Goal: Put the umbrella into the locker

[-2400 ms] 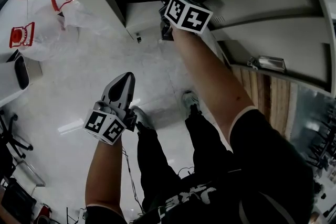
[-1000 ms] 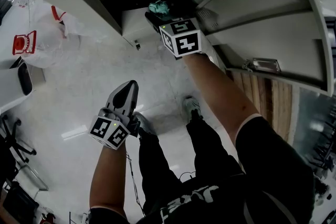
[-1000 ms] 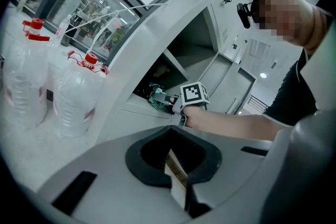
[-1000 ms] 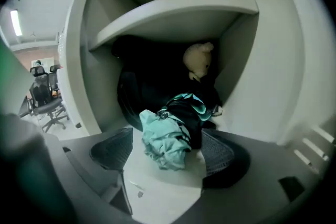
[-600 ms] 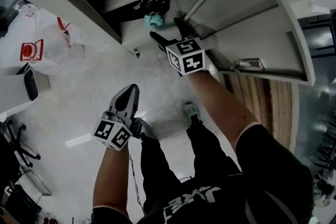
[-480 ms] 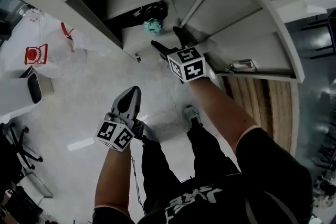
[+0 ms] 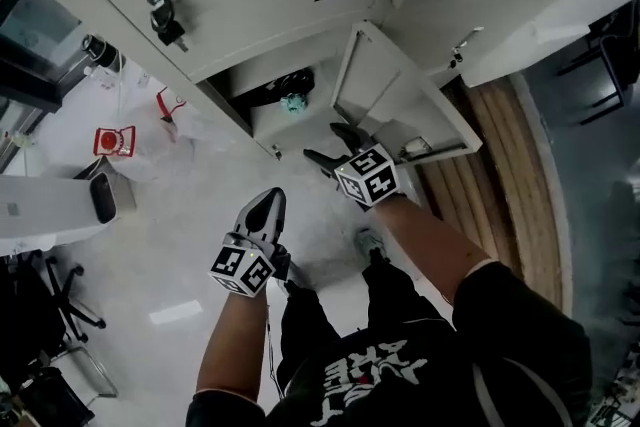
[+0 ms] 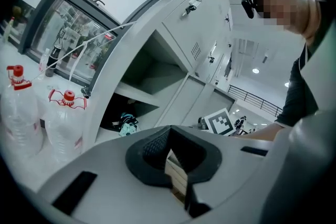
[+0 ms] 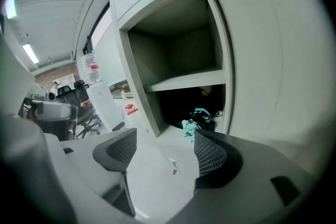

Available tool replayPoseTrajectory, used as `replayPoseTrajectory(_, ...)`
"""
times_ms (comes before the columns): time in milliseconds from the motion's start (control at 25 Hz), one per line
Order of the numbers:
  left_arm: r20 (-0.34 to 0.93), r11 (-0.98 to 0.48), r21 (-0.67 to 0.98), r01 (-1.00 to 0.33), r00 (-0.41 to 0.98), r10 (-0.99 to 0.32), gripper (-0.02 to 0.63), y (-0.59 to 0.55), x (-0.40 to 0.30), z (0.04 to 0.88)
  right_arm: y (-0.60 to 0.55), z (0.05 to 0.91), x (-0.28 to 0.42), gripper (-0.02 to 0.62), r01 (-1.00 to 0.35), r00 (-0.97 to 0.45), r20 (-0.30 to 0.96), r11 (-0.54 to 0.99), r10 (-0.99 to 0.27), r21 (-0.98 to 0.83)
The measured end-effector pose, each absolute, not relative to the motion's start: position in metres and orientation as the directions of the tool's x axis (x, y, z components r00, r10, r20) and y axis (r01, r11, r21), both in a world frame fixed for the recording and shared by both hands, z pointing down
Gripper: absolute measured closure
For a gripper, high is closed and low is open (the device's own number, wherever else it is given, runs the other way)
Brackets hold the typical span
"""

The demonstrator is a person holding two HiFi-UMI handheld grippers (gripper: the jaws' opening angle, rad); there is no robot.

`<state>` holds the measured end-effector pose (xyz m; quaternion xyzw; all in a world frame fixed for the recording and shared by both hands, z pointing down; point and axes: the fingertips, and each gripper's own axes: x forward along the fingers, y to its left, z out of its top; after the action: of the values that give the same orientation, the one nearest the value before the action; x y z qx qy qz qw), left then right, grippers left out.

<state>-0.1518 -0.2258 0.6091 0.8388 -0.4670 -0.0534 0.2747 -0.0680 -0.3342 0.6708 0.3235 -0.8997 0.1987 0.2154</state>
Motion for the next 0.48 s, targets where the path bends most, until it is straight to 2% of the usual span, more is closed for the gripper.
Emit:
replayPoseTrajectory(80, 0.164, -0.413, 0.503, -0.759, 0.553, -0.817, 0.611, -0.223, -0.15, 0.586, -0.323, 0.65, -0.064, 0.255, -0.66, -0.704, 0.516, 0.719, -0.489, -0.218)
replayPoseTrajectory(200, 0.167, -0.423, 0.48, -0.768, 0.554, -0.816, 0.611, -0.214, -0.146, 0.556, -0.31, 0.618, -0.057, 0.362, -0.66, -0.707, 0.507, 0.718, -0.493, -0.222)
replayPoseTrajectory(480, 0.158, -0.415, 0.451, -0.79, 0.528, -0.834, 0.611, -0.203, -0.149, 0.497, -0.288, 0.556, -0.05, 0.444, -0.63, -0.732, 0.497, 0.741, -0.466, -0.232)
